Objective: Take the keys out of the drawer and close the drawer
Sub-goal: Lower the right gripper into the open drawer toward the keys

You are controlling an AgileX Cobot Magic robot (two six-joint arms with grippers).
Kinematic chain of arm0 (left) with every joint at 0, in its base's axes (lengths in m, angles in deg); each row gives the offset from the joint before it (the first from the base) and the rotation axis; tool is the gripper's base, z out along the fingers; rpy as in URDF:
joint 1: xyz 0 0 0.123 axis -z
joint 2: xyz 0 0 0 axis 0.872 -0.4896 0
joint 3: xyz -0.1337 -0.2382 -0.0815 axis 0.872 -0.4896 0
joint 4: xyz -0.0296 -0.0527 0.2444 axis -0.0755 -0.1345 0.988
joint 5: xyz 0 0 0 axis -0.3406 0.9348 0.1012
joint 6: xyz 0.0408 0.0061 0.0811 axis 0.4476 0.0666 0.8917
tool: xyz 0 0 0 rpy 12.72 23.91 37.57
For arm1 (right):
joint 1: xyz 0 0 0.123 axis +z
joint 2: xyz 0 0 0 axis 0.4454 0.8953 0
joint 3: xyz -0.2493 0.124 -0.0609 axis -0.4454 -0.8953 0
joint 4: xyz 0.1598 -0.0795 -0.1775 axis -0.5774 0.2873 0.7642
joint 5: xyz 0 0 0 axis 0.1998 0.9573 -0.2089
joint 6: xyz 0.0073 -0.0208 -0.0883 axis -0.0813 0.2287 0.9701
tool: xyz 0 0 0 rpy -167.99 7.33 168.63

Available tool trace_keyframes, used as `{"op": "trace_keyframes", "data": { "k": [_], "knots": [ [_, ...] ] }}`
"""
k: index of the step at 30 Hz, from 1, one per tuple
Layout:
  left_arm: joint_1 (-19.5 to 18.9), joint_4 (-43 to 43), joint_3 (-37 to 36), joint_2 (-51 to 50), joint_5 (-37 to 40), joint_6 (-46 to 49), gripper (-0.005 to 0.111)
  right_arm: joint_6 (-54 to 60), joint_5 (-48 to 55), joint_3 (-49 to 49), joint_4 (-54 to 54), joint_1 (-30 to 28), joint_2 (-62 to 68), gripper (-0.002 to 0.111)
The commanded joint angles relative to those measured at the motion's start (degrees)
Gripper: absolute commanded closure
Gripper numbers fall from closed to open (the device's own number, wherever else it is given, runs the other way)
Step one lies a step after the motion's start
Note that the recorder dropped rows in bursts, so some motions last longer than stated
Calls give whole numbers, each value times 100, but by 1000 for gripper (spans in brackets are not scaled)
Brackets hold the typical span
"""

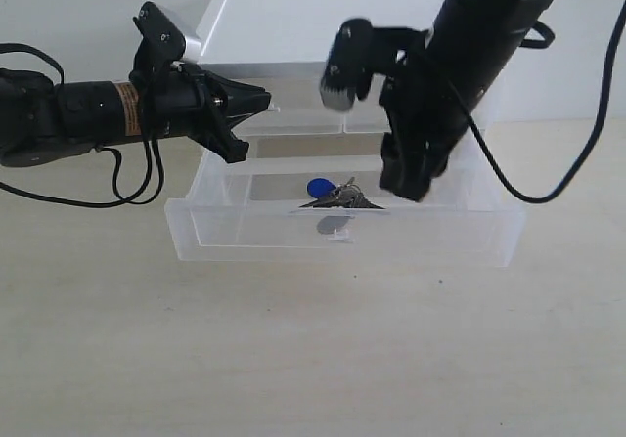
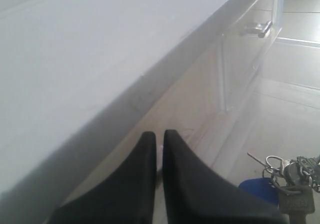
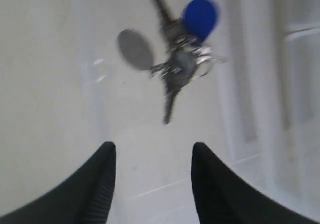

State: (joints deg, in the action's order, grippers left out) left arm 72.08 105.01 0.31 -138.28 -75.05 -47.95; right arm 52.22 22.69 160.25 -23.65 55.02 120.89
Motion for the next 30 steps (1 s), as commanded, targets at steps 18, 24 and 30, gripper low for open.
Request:
{"op": "trace_keyframes", "data": {
  "k": [18,24,30],
  "knots": [
    [-5,98,29,-41,28,-224,102,-2874,-520,1668,115,-5,1617,44],
    [-5,98,29,-41,28,-224,102,-2634,-194,1749,6,-5,1883,45],
    [-5,98,29,-41,28,-198,102,-2824,-13,1773,96,4,1587,45]
  ]
}}
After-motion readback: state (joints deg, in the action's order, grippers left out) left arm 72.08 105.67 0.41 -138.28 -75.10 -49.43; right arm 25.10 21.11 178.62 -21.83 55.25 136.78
